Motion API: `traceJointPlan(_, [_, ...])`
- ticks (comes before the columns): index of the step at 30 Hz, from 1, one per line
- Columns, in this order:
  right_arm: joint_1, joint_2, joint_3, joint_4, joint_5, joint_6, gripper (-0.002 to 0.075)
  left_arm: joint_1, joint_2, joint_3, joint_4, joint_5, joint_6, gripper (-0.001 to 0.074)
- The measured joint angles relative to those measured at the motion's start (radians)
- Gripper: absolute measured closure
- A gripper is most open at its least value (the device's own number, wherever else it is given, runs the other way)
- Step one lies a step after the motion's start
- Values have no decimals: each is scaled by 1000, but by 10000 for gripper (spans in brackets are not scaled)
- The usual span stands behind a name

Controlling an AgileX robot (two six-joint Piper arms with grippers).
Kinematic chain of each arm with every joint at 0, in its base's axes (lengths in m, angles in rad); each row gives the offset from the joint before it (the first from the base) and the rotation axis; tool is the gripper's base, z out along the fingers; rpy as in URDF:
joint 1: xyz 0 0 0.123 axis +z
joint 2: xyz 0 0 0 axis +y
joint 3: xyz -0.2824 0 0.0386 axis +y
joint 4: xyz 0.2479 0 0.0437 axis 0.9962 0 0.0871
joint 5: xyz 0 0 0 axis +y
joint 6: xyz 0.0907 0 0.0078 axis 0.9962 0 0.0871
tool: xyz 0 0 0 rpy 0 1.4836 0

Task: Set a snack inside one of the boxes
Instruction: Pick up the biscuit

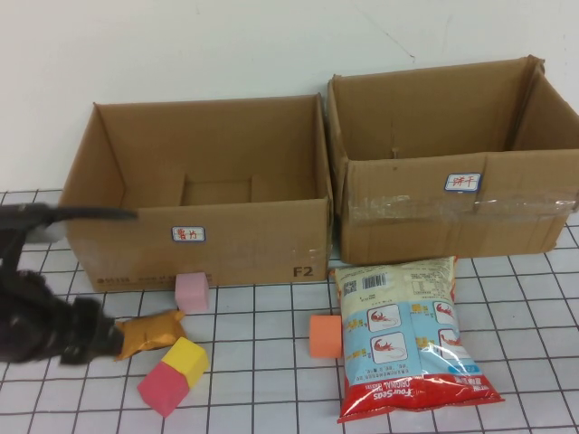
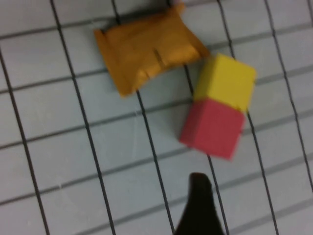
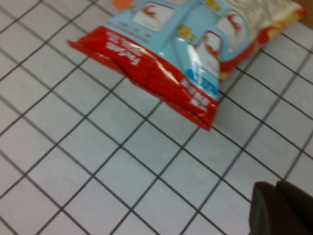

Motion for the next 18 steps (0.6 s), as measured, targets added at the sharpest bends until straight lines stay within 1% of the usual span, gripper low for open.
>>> traceJointPlan(2, [26,0,0,2,-3,-23,727,0,56,-18,-1,-40,-35,259])
traceJointPlan(7, [33,0,5,-8,-9,-38,727,-9,196,-64,-5,-107,-70,244])
traceJointPlan(12, [33,0,12,-18,-16,-41,727,-71,328,-127,0,-137,-106,243])
traceJointPlan(15, [33,0,23,-18,-28,-41,727,-121,407,-173,61,-135,-215,242])
traceJointPlan(18, [33,0,29,-14,-40,-41,727,-163,473,-229,185,-107,-373,242])
